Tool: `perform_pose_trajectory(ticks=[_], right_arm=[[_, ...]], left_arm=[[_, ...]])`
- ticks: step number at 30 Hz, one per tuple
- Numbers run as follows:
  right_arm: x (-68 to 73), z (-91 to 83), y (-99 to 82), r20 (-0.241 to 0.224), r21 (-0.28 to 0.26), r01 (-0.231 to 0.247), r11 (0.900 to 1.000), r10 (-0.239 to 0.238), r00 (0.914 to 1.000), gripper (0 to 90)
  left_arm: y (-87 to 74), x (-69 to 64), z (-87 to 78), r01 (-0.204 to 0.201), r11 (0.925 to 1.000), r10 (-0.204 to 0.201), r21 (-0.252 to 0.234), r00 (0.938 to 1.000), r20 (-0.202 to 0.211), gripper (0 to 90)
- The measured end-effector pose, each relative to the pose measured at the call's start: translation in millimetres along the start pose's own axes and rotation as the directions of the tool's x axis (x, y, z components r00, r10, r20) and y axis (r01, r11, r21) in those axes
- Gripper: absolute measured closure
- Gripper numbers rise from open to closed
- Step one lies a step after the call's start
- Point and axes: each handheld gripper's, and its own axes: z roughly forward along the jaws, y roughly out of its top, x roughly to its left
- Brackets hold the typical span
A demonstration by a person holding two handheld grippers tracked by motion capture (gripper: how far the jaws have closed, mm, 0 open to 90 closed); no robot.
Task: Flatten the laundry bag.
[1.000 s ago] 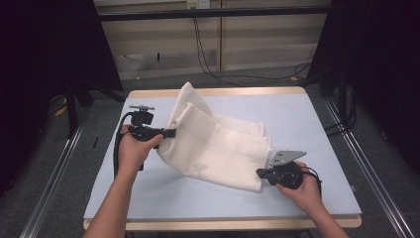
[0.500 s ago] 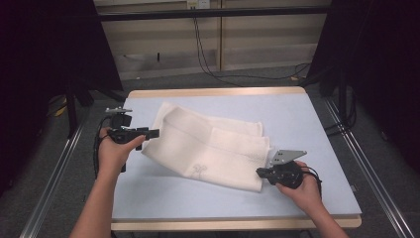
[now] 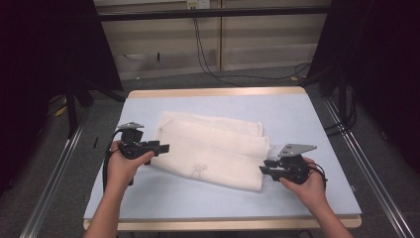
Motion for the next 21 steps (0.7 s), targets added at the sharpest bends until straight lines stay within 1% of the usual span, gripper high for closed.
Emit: perform_pose_trajectory(ticks=[1, 2, 3, 4, 5, 6, 7, 8, 9, 10, 11, 12, 13, 14, 15, 17, 18, 19, 20, 21], right_arm=[[0.0, 0.0, 0.0, 0.000, 0.000, 0.000, 1.0000, 0.000, 1.0000, 63.1], [-4.2, -1.0, 1.2, 0.019, -0.006, -0.053, 0.9986, 0.053, 0.9984, 57.5], [-4.2, -1.0, 1.2, 0.019, -0.006, -0.053, 0.9986, 0.053, 0.9984, 57.5], [-7.9, -0.6, 1.7, 0.021, -0.021, -0.098, 0.9949, 0.099, 0.9949, 52.5], [-9.2, -0.6, 1.7, 0.017, -0.023, -0.119, 0.9926, 0.119, 0.9927, 51.5], [-10.7, 0.1, 2.1, 0.021, -0.029, -0.131, 0.9910, 0.131, 0.9912, 50.2], [-10.7, 0.1, 2.1, 0.021, -0.029, -0.131, 0.9910, 0.131, 0.9912, 50.2], [-12.8, 1.4, 3.2, 0.053, -0.031, -0.161, 0.9864, 0.163, 0.9853, 47.2], [-12.8, 1.4, 3.2, 0.053, -0.031, -0.161, 0.9864, 0.163, 0.9853, 47.2], [-14.8, 2.2, 3.5, 0.061, -0.035, -0.180, 0.9830, 0.182, 0.9814, 47.3], [-17.3, 3.1, 3.6, 0.070, -0.038, -0.193, 0.9804, 0.195, 0.9782, 47.0], [-22.0, 6.5, 3.5, 0.076, -0.038, -0.224, 0.9739, 0.226, 0.9712, 47.0], [-22.0, 6.5, 3.5, 0.076, -0.038, -0.224, 0.9739, 0.226, 0.9712, 47.0], [-23.4, 10.7, 4.4, 0.071, -0.032, -0.242, 0.9697, 0.244, 0.9671, 47.2], [-23.4, 12.9, 5.0, 0.079, -0.022, -0.237, 0.9712, 0.238, 0.9679, 47.5], [-23.6, 14.9, 5.5, 0.085, -0.017, -0.241, 0.9704, 0.241, 0.9667, 49.2], [-23.0, 18.1, 6.9, 0.082, -0.014, -0.243, 0.9700, 0.243, 0.9665, 54.2], [-23.0, 18.1, 6.9, 0.082, -0.014, -0.243, 0.9700, 0.243, 0.9665, 54.2], [-22.0, 19.9, 8.4, 0.093, -0.014, -0.235, 0.9719, 0.235, 0.9675, 58.9], [-22.0, 19.9, 8.4, 0.093, -0.014, -0.235, 0.9719, 0.235, 0.9675, 58.9]], left_arm=[[0.0, 0.0, 0.0, 0.000, 1.0000, 0.000, 0.000, 1.0000, 0.000, 48.1], [-5.8, -6.3, 8.6, -0.016, 0.9998, 0.016, 0.015, 0.9998, 0.011, 49.1], [-5.8, -6.3, 8.6, -0.016, 0.9998, 0.016, 0.015, 0.9998, 0.011, 49.0], [-10.0, -11.8, 14.3, -0.029, 0.9994, 0.028, 0.018, 0.9995, 0.013, 48.3], [-10.0, -11.8, 14.3, -0.029, 0.9994, 0.028, 0.018, 0.9995, 0.013, 47.8], [-14.1, -17.4, 19.3, -0.048, 0.9987, 0.048, 0.017, 0.9986, 0.022, 47.3], [-14.1, -17.4, 19.3, -0.048, 0.9987, 0.048, 0.017, 0.9986, 0.022, 47.2], [-18.1, -23.4, 25.0, -0.056, 0.9984, 0.056, 0.009, 0.9980, 0.029, 46.5], [-18.1, -23.4, 25.0, -0.056, 0.9984, 0.056, 0.009, 0.9980, 0.029, 45.9], [-19.5, -25.3, 27.4, -0.063, 0.9979, 0.062, 0.014, 0.9975, 0.033, 45.9], [-21.1, -27.4, 30.4, -0.060, 0.9982, 0.059, 0.011, 0.9974, 0.041, 45.0], [-22.3, -28.6, 33.0, -0.070, 0.9974, 0.069, 0.018, 0.9965, 0.047, 44.8], [-23.6, -30.6, 36.2, -0.067, 0.9976, 0.066, 0.019, 0.9966, 0.049, 44.8], [-25.6, -32.0, 41.2, -0.078, 0.9966, 0.076, 0.027, 0.9958, 0.050, 43.8], [-26.3, -31.9, 43.0, -0.085, 0.9957, 0.083, 0.036, 0.9952, 0.051, 43.6], [-27.0, -32.5, 44.9, -0.077, 0.9965, 0.075, 0.031, 0.9957, 0.054, 42.7], [-29.2, -33.4, 49.2, -0.085, 0.9957, 0.082, 0.037, 0.9949, 0.058, 42.3], [-29.2, -33.4, 49.2, -0.085, 0.9957, 0.082, 0.037, 0.9949, 0.058, 42.3], [-32.4, -35.5, 54.4, -0.085, 0.9956, 0.082, 0.040, 0.9942, 0.069, 42.3], [-32.4, -35.5, 54.4, -0.085, 0.9956, 0.082, 0.040, 0.9942, 0.069, 42.3]])
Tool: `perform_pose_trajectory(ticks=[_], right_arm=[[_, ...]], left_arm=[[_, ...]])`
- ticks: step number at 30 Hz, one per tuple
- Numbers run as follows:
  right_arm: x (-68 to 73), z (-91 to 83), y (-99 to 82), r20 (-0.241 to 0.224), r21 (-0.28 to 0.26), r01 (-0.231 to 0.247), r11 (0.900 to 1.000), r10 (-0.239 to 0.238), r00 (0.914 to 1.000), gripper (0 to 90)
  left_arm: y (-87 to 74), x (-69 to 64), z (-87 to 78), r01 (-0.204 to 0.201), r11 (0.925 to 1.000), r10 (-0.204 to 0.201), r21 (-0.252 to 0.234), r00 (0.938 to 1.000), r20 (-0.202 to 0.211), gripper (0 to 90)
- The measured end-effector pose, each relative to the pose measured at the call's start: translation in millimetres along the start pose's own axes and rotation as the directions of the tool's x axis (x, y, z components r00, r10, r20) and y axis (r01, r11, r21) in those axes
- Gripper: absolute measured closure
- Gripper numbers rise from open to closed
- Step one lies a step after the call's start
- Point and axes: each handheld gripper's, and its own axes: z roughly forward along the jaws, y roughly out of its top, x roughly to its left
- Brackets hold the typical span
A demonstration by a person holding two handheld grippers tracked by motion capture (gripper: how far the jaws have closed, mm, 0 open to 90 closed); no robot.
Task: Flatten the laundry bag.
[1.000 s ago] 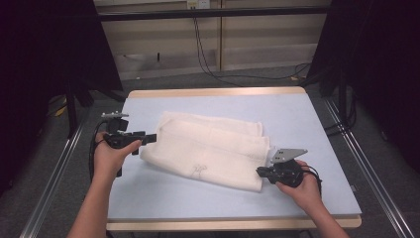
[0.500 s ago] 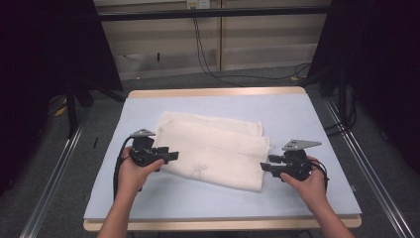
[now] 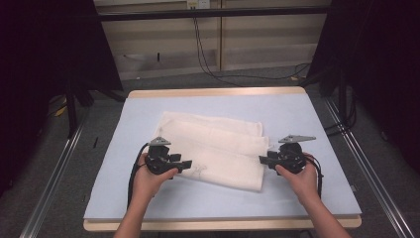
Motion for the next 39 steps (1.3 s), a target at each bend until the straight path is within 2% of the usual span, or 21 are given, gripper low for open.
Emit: perform_pose_trajectory(ticks=[1, 4, 5, 7, 10, 11, 12, 13, 16, 17, 20, 21, 22, 27, 28, 29, 30, 31, 34, 38, 39], right_arm=[[-0.4, 1.2, 1.2, 0.002, 0.003, 0.015, 0.9999, -0.015, 0.9999, 65.9], [0.1, 2.0, 2.0, -0.001, 0.011, 0.028, 0.9995, -0.028, 0.9996, 72.2], [1.1, 1.2, 1.9, -0.007, -0.003, 0.038, 0.9993, -0.038, 0.9993, 79.1], [4.3, -1.3, 2.4, 0.003, -0.027, 0.069, 0.9973, -0.069, 0.9976, 83.5], [8.9, -4.0, 3.0, 0.010, -0.049, 0.101, 0.9937, -0.100, 0.9949, 84.7], [13.4, -6.7, 3.5, 0.001, -0.063, 0.148, 0.9870, -0.148, 0.9890, 85.2], [13.4, -6.7, 3.5, 0.001, -0.063, 0.148, 0.9870, -0.148, 0.9890, 85.2], [18.4, -10.2, 3.6, -0.007, -0.077, 0.202, 0.9764, -0.203, 0.9791, 85.7], [23.4, -14.0, 3.8, -0.023, -0.098, 0.233, 0.9676, -0.236, 0.9715, 85.9], [28.8, -17.4, 4.5, -0.039, -0.109, 0.263, 0.9586, -0.268, 0.9625, 86.1], [34.0, -20.0, 4.5, -0.071, -0.120, 0.277, 0.9533, -0.287, 0.9554, 86.3], [39.6, -20.7, 3.2, -0.086, -0.120, 0.304, 0.9452, -0.315, 0.9453, 86.4], [39.6, -20.7, 3.2, -0.086, -0.120, 0.304, 0.9452, -0.315, 0.9453, 86.4], [51.4, -12.6, -5.0, -0.148, -0.100, 0.356, 0.9292, -0.368, 0.9182, 86.6], [51.4, -12.6, -5.0, -0.148, -0.100, 0.356, 0.9292, -0.368, 0.9182, 86.6], [56.7, -9.5, -7.0, -0.167, -0.094, 0.384, 0.9186, -0.395, 0.9036, 86.6], [56.7, -9.5, -7.0, -0.167, -0.094, 0.384, 0.9186, -0.395, 0.9036, 86.6], [61.8, -6.6, -9.0, -0.176, -0.093, 0.410, 0.9075, -0.420, 0.8902, 86.5], [66.2, -2.9, -11.0, -0.181, -0.082, 0.427, 0.9007, -0.434, 0.8824, 86.5], [68.2, -1.3, -12.4, -0.182, -0.080, 0.433, 0.8978, -0.440, 0.8792, 86.5], [69.4, -0.5, -13.8, -0.187, -0.079, 0.441, 0.8943, -0.447, 0.8746, 86.5]], left_arm=[[-2.5, -2.2, 5.7, 0.000, 1.0000, 0.000, 0.006, 0.9999, 0.013, 42.2], [-3.3, -4.4, 9.8, -0.012, 0.9997, 0.011, 0.023, 0.9999, 0.012, 41.7], [-3.2, -8.1, 13.1, -0.017, 0.9996, 0.017, 0.023, 0.9996, 0.022, 41.5], [-2.6, -11.7, 15.4, -0.037, 0.9986, 0.036, 0.038, 0.9990, 0.028, 40.9], [-2.7, -15.4, 18.5, -0.045, 0.9980, 0.043, 0.045, 0.9984, 0.036, 39.6], [-3.3, -17.3, 22.1, -0.046, 0.9978, 0.044, 0.049, 0.9982, 0.042, 38.5], [-3.3, -17.3, 22.1, -0.046, 0.9978, 0.044, 0.049, 0.9982, 0.042, 38.1], [-3.7, -18.0, 25.1, -0.047, 0.9972, 0.045, 0.058, 0.9983, 0.037, 38.1], [-3.8, -18.5, 28.7, -0.044, 0.9973, 0.042, 0.058, 0.9983, 0.041, 37.9], [-4.1, -19.7, 31.9, -0.052, 0.9965, 0.049, 0.065, 0.9980, 0.041, 38.0], [-4.3, -22.0, 35.2, -0.062, 0.9952, 0.060, 0.075, 0.9977, 0.032, 37.4], [-4.6, -23.9, 38.7, -0.052, 0.9967, 0.049, 0.063, 0.9980, 0.039, 37.1], [-4.6, -23.9, 38.7, -0.052, 0.9967, 0.049, 0.063, 0.9980, 0.039, 36.5], [-0.7, -28.9, 38.5, -0.052, 0.9966, 0.048, 0.065, 0.9968, 0.064, 35.7], [-0.7, -28.9, 38.5, -0.052, 0.9966, 0.048, 0.065, 0.9968, 0.064, 36.3], [2.5, -31.1, 37.8, -0.055, 0.9964, 0.050, 0.064, 0.9956, 0.080, 36.0], [2.5, -31.1, 37.8, -0.055, 0.9964, 0.050, 0.064, 0.9956, 0.080, 35.3], [6.5, -33.1, 36.1, -0.065, 0.9964, 0.061, 0.053, 0.9951, 0.078, 34.5], [10.6, -35.1, 34.4, -0.056, 0.9978, 0.053, 0.035, 0.9946, 0.089, 32.6], [18.1, -40.3, 32.2, -0.049, 0.9987, 0.048, 0.013, 0.9946, 0.092, 30.6], [22.5, -43.0, 31.6, -0.057, 0.9984, 0.056, 0.007, 0.9941, 0.093, 29.8]])
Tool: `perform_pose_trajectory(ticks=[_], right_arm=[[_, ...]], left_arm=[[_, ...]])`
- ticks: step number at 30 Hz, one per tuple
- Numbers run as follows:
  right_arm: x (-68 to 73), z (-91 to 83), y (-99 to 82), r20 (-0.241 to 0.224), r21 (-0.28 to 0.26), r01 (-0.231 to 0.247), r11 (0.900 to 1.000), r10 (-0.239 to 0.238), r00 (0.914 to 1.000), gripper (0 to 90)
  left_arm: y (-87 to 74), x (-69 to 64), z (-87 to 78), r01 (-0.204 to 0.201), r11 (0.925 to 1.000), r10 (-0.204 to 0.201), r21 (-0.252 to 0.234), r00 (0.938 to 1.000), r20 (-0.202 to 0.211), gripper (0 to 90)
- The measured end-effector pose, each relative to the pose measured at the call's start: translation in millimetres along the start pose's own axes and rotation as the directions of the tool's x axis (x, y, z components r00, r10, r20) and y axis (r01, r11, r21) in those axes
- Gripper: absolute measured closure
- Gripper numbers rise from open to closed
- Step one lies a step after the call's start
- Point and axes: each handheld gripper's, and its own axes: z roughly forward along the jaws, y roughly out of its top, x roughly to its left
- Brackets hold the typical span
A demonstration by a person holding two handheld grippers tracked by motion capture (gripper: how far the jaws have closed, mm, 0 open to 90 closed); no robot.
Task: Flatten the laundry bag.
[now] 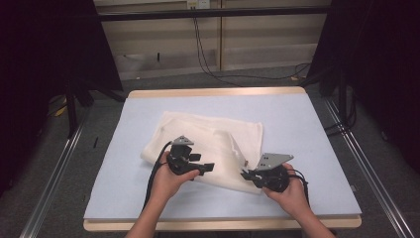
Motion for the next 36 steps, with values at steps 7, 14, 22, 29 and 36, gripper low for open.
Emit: perform_pose_trajectory(ticks=[7, 14, 22, 29, 36], right_arm=[[5.7, 4.3, -1.5, -0.004, 0.024, 0.034, 0.9991, -0.034, 0.9994, 86.4], [10.0, 10.4, -2.8, -0.007, 0.048, 0.072, 0.9962, -0.072, 0.9974, 86.2], [14.9, 15.2, -2.8, -0.001, 0.071, 0.129, 0.9890, -0.130, 0.9915, 86.1], [15.8, 16.6, -4.3, -0.017, 0.072, 0.152, 0.9858, -0.151, 0.9884, 85.8], [14.8, 16.7, -5.0, -0.027, 0.067, 0.158, 0.9852, -0.157, 0.9873, 85.6]], left_arm=[[10.0, -5.7, 3.5, 0.010, 0.9999, -0.009, -0.013, 0.9999, 0.014, 27.4], [19.1, -12.4, 8.6, 0.027, 0.9995, -0.026, -0.018, 0.9992, 0.031, 26.2], [27.4, -14.8, 15.1, 0.041, 0.9992, -0.041, 0.005, 0.9977, 0.054, 26.5], [30.9, -13.1, 23.3, 0.079, 0.9967, -0.078, -0.017, 0.9950, 0.063, 33.3], [28.1, -11.9, 36.0, 0.090, 0.9959, -0.091, 0.009, 0.9925, 0.082, 46.0]])
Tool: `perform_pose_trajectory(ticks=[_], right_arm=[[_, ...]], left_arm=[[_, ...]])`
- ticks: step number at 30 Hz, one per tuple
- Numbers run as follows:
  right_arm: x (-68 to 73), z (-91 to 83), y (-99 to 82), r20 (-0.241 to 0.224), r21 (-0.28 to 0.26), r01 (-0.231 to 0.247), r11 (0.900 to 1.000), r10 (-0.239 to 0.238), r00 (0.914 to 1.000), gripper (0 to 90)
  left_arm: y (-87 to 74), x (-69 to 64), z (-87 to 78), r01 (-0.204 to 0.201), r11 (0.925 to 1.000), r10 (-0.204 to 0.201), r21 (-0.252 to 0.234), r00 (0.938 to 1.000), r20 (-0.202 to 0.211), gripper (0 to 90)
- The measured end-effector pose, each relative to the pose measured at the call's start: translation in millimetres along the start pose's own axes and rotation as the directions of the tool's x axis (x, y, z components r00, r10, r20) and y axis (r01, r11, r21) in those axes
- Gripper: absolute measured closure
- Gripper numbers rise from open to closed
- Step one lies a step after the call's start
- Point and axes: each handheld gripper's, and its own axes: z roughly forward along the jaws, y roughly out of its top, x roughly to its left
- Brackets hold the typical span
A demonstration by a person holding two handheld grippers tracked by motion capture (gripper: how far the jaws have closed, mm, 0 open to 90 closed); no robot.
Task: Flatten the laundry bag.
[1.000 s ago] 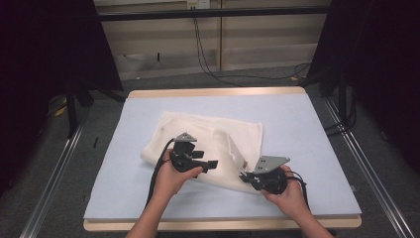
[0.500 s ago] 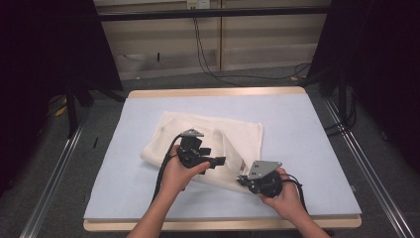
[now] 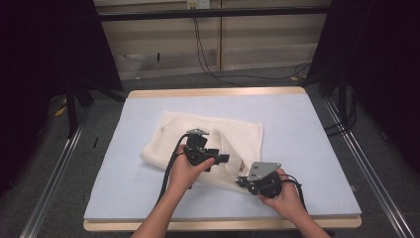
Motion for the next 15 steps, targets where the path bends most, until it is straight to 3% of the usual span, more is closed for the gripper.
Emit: perform_pose_trajectory(ticks=[2, 6, 11, 15], right_arm=[[0.1, 0.0, -0.2, 0.000, -0.001, -0.001, 1.0000, 0.001, 1.0000, 85.5], [-0.3, 0.0, -0.6, -0.003, -0.006, -0.011, 0.9999, 0.011, 0.9999, 85.1], [-0.5, -0.6, -0.8, -0.005, -0.006, -0.017, 0.9998, 0.017, 0.9998, 83.4], [-4.2, -7.3, -0.8, -0.031, -0.012, -0.082, 0.9965, 0.082, 0.9961, 75.5]], left_arm=[[-0.7, -0.4, 1.4, 0.001, 1.0000, -0.001, 0.004, 0.9999, 0.014, 55.7], [-1.7, -2.8, 2.6, 0.015, 0.9992, -0.015, 0.037, 0.9999, -0.004, 78.9], [-1.7, -5.3, 1.3, 0.016, 0.9978, -0.015, 0.065, 0.9997, -0.019, 87.2], [-4.7, -7.0, -3.8, 0.014, 0.9974, -0.013, 0.070, 0.9998, -0.016, 87.5]])
